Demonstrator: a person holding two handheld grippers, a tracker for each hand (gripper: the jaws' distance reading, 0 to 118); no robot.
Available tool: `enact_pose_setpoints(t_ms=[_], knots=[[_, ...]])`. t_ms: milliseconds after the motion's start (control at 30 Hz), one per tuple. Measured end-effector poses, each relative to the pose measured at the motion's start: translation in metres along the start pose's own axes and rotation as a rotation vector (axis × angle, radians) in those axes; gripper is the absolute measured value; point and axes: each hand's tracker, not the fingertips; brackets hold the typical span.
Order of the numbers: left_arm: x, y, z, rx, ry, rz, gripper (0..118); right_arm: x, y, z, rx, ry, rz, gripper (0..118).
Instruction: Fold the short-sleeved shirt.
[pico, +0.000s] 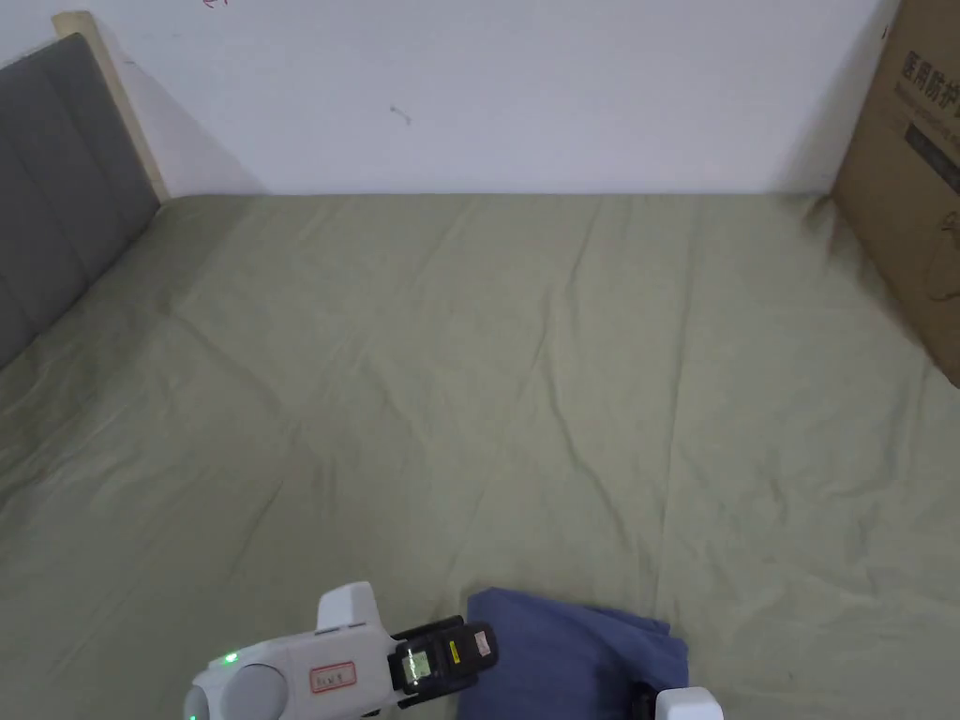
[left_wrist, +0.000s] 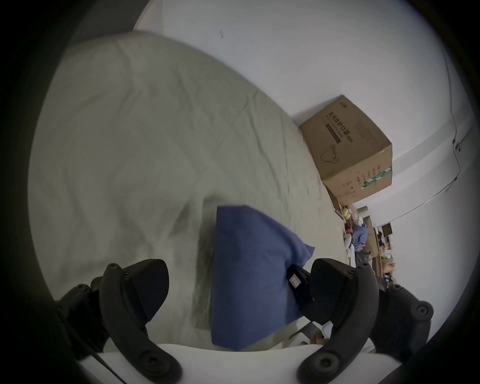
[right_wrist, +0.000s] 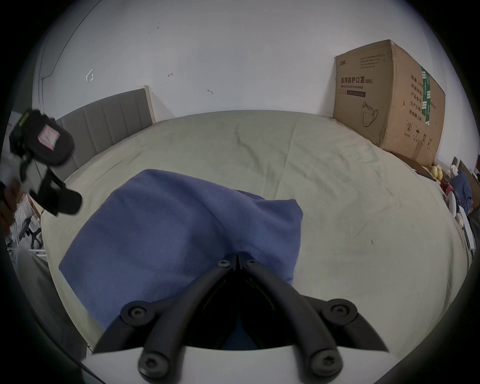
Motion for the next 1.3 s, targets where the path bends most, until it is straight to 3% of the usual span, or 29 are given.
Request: enact_pose_setpoints(t_ms=[200,300,367,400,433,467,600,767,900,1067,1300], knots=[[-0.012,0.006,-0.040,-0.149,-0.013,-0.055,110,0.001,-0.001,0.001,0.001,0.005,0.000,0],[-0.001,-0.002,-0.050,-0.200,-0.002,-0.136,84,0.001,-0.001,0.001,0.002,0.004,-0.005,0],[0.003,-0.003,-0.053,-0.205,-0.007,-0.209,80,0.002,0.000,0.001,0.001,0.006,-0.007,0],[0.003,-0.004,-0.054,-0.209,-0.005,-0.213,72,0.002,0.000,0.001,0.000,0.006,-0.009,0],[0.005,-0.003,-0.055,-0.214,-0.016,-0.211,53,0.002,0.000,0.001,-0.001,0.007,-0.009,0],[0.006,-0.004,-0.057,-0.221,-0.036,-0.201,43,0.002,0.000,0.002,-0.002,0.008,-0.008,0],[0.017,-0.010,-0.056,-0.211,-0.002,-0.235,26,0.005,0.004,0.004,-0.012,0.016,-0.016,0],[0.037,-0.009,-0.036,-0.164,0.031,-0.299,22,0.006,0.021,0.018,-0.024,0.024,-0.023,0],[0.033,0.014,-0.012,-0.126,0.046,-0.337,21,-0.001,0.045,0.049,0.070,0.029,-0.024,0],[-0.011,0.064,0.036,-0.082,0.149,-0.365,21,-0.010,0.075,0.074,0.176,0.024,-0.004,0],[-0.116,0.148,0.119,-0.041,0.428,-0.331,21,-0.029,0.110,0.077,0.248,0.024,0.027,0]])
